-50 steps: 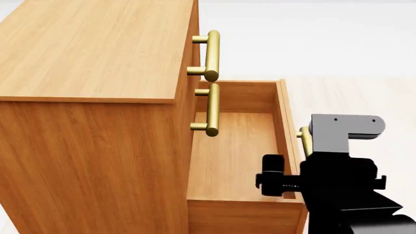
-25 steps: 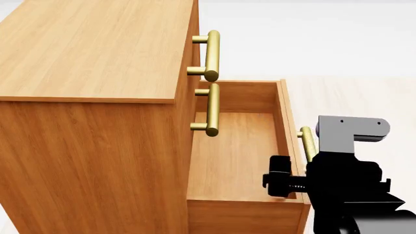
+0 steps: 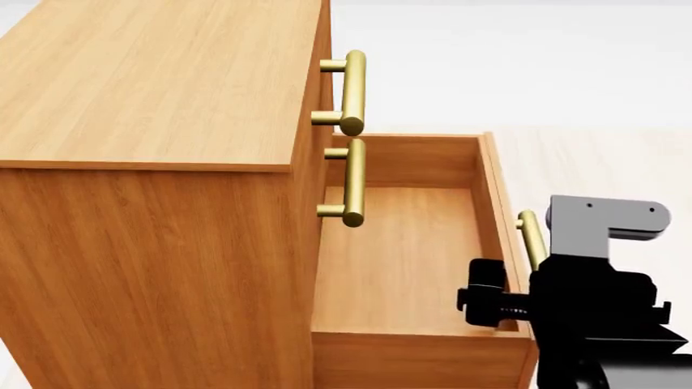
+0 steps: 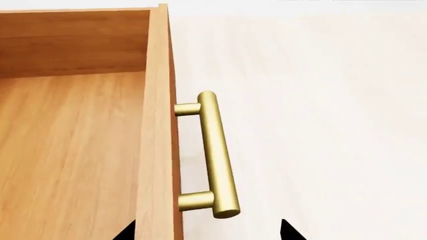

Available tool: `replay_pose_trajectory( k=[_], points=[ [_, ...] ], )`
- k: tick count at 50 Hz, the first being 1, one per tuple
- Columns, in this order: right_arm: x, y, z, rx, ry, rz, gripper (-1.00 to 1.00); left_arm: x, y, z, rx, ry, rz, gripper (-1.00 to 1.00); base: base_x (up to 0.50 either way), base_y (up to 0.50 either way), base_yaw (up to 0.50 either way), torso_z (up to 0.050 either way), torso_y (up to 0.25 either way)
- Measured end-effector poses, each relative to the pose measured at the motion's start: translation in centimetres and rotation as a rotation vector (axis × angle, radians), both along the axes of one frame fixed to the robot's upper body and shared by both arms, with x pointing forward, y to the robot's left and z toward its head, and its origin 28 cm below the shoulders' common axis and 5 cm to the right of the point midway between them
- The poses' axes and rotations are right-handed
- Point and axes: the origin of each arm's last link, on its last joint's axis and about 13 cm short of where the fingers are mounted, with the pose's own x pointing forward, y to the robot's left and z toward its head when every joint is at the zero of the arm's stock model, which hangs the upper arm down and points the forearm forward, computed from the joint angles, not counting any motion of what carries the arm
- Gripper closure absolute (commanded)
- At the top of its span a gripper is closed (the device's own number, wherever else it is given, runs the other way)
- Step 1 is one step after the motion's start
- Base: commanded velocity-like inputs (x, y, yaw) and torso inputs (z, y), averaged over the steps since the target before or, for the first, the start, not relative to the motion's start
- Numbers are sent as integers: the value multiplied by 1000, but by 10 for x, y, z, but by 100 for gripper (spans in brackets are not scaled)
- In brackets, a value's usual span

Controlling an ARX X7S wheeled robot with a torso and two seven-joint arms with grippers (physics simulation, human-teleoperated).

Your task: Put the bowl in the bottom drawer of the cabinet and close it.

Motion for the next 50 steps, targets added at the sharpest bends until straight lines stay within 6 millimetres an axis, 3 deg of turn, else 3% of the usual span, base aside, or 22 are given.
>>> replay_pose_trajectory(
  k=[50],
  points=[
    [-3,-17,-4,18,-4,-5,-100,0,0,0,3,0,3,-100,0,0,0,0,0]
  ],
)
